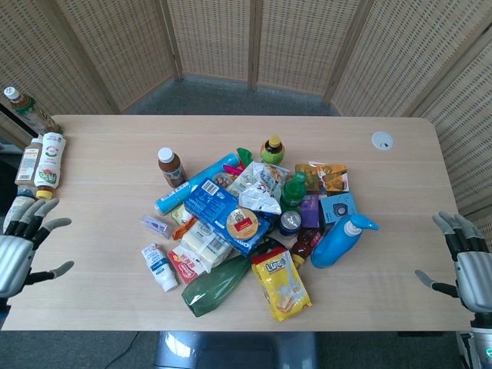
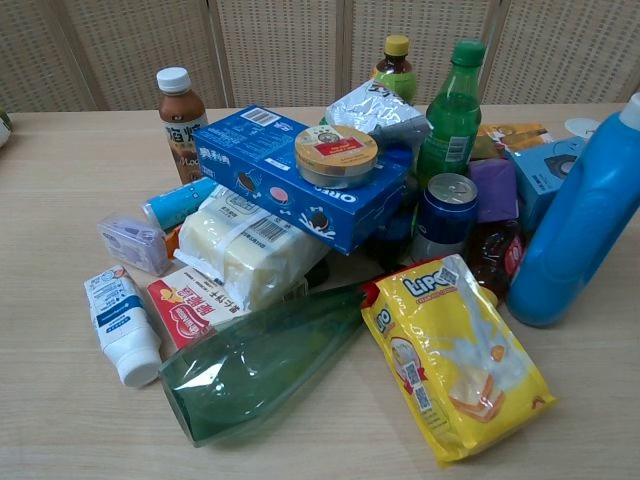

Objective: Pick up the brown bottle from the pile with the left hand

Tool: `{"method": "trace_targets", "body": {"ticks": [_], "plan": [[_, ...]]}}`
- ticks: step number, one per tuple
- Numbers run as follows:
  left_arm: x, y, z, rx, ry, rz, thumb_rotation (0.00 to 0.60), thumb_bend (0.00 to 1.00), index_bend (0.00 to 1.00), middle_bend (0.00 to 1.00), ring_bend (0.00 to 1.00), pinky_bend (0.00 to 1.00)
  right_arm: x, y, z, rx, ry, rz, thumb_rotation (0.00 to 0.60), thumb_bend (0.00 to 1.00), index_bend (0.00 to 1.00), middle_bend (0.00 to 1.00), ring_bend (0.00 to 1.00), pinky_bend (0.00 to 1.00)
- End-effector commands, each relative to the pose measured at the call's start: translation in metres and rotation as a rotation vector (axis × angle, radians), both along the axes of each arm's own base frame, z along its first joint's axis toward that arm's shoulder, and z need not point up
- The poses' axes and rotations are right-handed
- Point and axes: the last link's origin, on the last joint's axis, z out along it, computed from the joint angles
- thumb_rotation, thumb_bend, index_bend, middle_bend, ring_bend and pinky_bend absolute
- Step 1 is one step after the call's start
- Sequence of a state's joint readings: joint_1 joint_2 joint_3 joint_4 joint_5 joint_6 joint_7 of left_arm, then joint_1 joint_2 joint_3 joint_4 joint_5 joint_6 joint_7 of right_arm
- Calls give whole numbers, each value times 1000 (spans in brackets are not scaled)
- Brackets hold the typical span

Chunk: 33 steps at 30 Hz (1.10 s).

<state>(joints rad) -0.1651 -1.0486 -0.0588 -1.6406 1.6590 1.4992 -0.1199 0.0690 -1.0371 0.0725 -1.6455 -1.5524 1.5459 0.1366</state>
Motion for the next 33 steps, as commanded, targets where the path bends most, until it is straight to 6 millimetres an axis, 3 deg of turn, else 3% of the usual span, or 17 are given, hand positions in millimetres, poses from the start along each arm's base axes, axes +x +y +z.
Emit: {"method": "trace_targets", "body": {"ticks": [1,9,14,18,24,33], "plan": [[24,41,-4,7,65,-36,600,0,273,0,0,0,-1,0,0,4,0,-1,600,0,0,0,0,0],[68,109,-33,-40,198,-20,600,0,171,0,0,0,-1,0,1,2,-4,-1,600,0,0,0,0,0],[88,142,-51,-53,199,33,600,0,127,0,0,0,-2,0,2,0,-5,-8,600,0,0,0,0,0],[100,166,-63,-44,175,89,600,0,35,0,0,0,-3,-1,1,5,-2,-8,600,0,0,0,0,0],[99,181,-88,-44,-9,171,600,0,0,0,0,0,-3,-3,-1,13,1,-9,600,0,0,0,0,0],[79,181,-124,70,-269,182,600,0,0,0,0,0,-2,-2,-3,20,1,-2,600,0,0,0,0,0]]}}
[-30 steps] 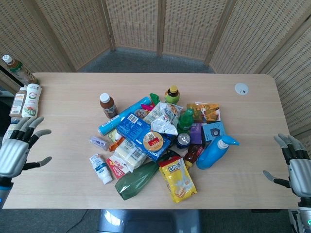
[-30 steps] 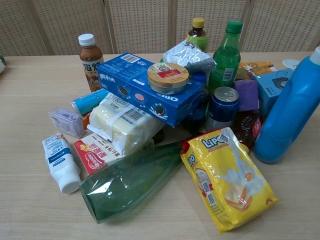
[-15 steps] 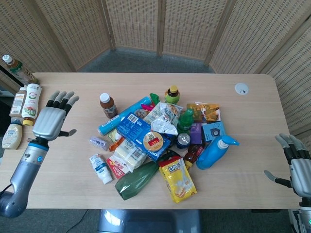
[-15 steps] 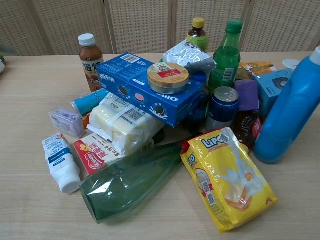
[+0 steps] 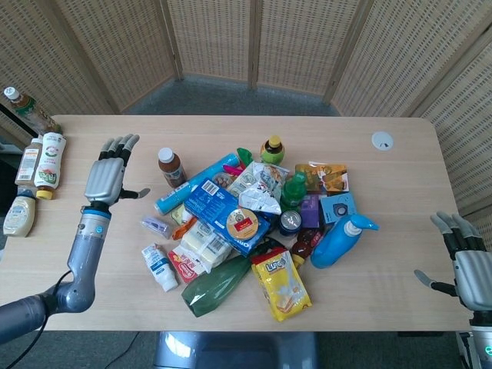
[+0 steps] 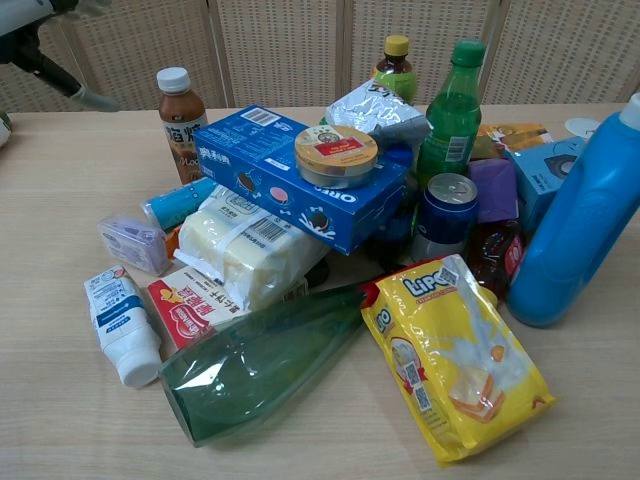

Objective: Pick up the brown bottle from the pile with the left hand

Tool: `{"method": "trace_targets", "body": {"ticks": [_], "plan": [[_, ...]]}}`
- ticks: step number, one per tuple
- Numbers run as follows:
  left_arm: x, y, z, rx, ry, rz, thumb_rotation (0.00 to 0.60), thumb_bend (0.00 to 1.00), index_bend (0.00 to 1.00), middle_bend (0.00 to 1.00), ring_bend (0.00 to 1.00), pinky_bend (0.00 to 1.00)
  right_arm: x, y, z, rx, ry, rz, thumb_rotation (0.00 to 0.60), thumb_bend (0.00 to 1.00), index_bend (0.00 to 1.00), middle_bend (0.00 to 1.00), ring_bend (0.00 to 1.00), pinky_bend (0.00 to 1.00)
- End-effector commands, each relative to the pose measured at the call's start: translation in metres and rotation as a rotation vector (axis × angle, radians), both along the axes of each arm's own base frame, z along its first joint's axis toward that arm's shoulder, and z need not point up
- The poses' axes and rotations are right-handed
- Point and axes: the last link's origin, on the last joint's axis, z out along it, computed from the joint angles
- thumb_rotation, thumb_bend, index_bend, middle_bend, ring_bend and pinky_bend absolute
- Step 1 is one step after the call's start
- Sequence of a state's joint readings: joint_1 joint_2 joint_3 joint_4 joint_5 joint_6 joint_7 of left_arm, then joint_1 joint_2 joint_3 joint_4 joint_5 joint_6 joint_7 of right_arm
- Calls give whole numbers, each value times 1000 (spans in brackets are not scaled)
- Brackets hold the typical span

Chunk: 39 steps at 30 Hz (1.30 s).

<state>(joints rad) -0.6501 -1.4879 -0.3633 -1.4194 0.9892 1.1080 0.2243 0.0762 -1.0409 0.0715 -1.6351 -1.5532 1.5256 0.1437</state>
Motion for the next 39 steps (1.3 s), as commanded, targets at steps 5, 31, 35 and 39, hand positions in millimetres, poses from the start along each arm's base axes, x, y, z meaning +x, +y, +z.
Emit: {"method": "trace_targets", "body": {"ticks": [5,31,35,39], "plan": [[-24,-4,-34,111,-193,22,600,0,0,0,0,0,2,0,-3,11,5,5,600,0,0,0,0,0],[0,26,-98,99,-275,153,600,0,0,0,0,0,-2,-1,-2,19,-16,-7,600,0,0,0,0,0],[1,32,-105,94,-285,166,600,0,0,0,0,0,-3,-2,-2,23,-18,-14,600,0,0,0,0,0],[7,40,-114,84,-312,172,600,0,0,0,0,0,-6,-4,-4,32,-16,-24,600,0,0,0,0,0]]}}
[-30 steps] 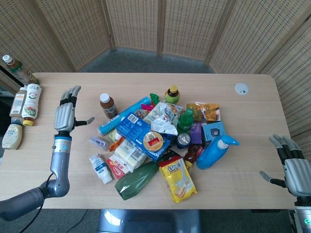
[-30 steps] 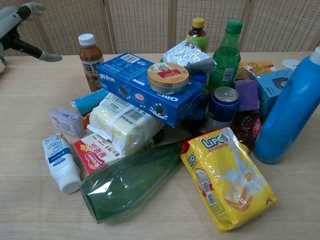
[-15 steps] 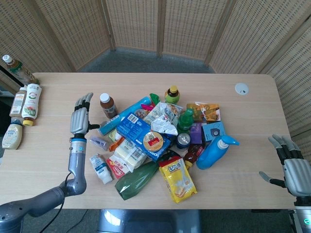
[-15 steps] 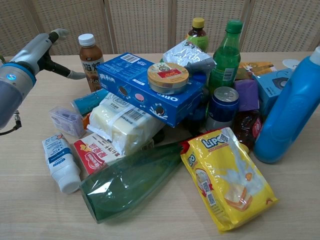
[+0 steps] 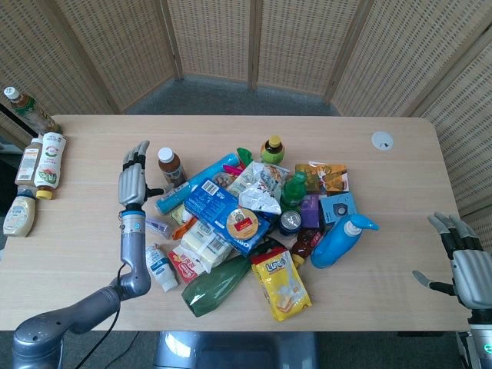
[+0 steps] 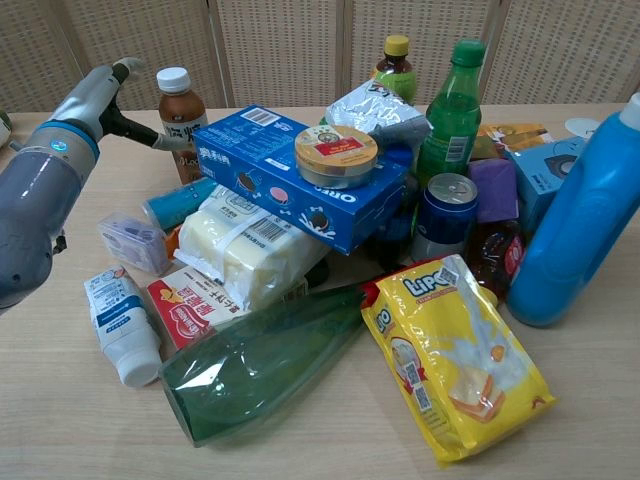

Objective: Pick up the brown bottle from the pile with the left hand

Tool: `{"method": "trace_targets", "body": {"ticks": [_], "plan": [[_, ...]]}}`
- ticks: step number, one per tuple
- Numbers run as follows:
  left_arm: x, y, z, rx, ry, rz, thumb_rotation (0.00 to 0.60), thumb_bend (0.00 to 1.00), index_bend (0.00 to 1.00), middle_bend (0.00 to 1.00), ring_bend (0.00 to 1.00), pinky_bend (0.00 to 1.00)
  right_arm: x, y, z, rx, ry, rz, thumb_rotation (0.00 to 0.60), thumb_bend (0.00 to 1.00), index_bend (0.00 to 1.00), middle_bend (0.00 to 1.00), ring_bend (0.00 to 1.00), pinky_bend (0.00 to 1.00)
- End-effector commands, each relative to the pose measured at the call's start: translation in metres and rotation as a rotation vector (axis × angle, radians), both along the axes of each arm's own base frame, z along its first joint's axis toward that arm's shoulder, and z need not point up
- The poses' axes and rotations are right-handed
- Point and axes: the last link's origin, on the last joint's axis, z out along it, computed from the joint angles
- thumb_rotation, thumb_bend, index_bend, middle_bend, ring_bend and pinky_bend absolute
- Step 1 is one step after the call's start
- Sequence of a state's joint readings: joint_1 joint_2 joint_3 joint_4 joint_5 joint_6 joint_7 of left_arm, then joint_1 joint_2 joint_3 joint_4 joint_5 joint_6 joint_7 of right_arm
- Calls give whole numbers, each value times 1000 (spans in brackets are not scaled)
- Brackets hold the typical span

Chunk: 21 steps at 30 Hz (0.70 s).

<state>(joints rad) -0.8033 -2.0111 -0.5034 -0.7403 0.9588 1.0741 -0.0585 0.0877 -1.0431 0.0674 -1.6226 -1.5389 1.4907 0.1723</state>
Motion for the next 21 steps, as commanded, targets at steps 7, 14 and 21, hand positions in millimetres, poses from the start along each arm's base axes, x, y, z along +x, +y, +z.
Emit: {"method": "trace_targets", "body": {"ticks": [7,14,21], "plan": [[33,20,-19,17,-53,-24,600,0,130,14,14,100,-5,-5,-4,17,-3,-21,600,0,0,0,0,0],[43,20,-29,15,7,-18,600,137,704,535,502,471,-6,-6,-4,23,-13,-21,600,0,0,0,0,0],[35,17,-15,78,2,-25,600,202,792,641,578,510,-5,-5,-1,16,-22,-14,600,0,0,0,0,0]]}}
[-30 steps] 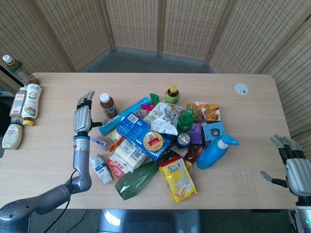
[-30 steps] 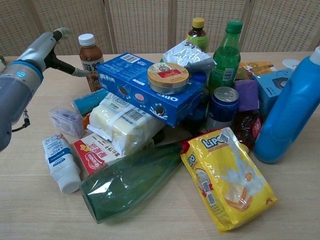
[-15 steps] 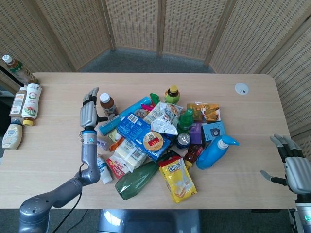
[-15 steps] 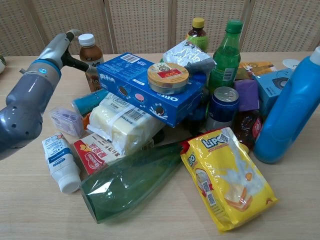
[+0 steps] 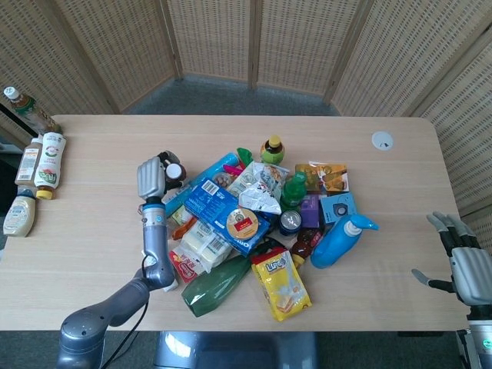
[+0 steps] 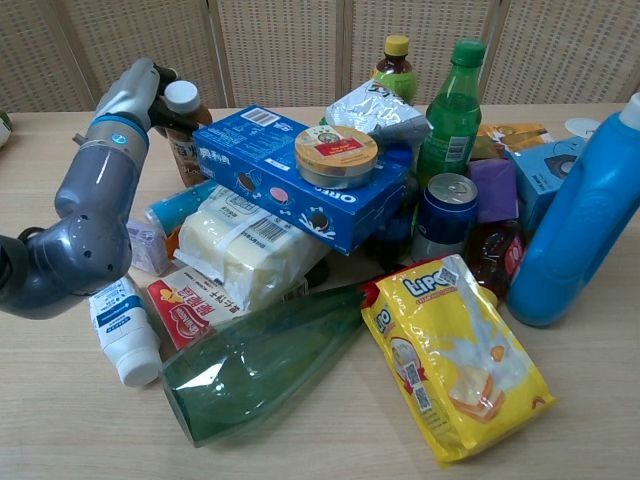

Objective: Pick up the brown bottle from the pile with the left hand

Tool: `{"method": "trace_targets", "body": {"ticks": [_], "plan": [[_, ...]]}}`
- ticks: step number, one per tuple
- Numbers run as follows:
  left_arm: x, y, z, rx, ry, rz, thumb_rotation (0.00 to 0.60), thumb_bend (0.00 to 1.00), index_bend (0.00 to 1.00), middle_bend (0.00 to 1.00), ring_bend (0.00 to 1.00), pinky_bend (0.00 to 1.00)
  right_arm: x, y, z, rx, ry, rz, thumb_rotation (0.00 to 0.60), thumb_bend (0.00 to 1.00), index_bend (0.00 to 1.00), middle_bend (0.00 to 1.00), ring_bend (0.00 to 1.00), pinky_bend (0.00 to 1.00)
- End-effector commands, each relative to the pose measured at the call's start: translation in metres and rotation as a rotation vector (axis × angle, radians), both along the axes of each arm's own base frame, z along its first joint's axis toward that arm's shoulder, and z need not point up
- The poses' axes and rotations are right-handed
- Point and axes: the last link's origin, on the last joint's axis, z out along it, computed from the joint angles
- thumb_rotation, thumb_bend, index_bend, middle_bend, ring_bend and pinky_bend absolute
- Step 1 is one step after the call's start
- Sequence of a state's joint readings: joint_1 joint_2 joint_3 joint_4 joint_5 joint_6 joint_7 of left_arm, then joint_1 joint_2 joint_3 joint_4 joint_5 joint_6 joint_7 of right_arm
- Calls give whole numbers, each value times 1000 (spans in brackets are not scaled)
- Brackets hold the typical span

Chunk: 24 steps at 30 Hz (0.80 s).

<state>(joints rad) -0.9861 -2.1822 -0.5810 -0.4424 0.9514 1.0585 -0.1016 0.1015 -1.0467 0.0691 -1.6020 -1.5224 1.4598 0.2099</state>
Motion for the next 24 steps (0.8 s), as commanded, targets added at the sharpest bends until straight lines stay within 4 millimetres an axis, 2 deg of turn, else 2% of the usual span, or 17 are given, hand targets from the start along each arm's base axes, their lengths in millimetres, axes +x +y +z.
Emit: {"method": "trace_targets", "body": {"ticks": [1,5,11,18,24], "plan": [[-2,-1,12,43,-15,-28,600,204,792,641,577,510,1,0,1,-3,-1,3,600,0,0,0,0,0],[2,0,38,115,-31,-83,600,204,792,641,577,509,3,2,0,-2,-2,11,600,0,0,0,0,0],[21,-5,94,216,-60,-169,600,204,794,642,578,509,8,5,0,-2,3,28,600,0,0,0,0,0],[49,-29,164,274,-61,-248,600,204,794,642,578,509,12,9,2,-11,0,43,600,0,0,0,0,0],[69,-49,202,291,-81,-286,600,204,799,636,578,508,13,11,5,-18,-7,47,600,0,0,0,0,0]]}}
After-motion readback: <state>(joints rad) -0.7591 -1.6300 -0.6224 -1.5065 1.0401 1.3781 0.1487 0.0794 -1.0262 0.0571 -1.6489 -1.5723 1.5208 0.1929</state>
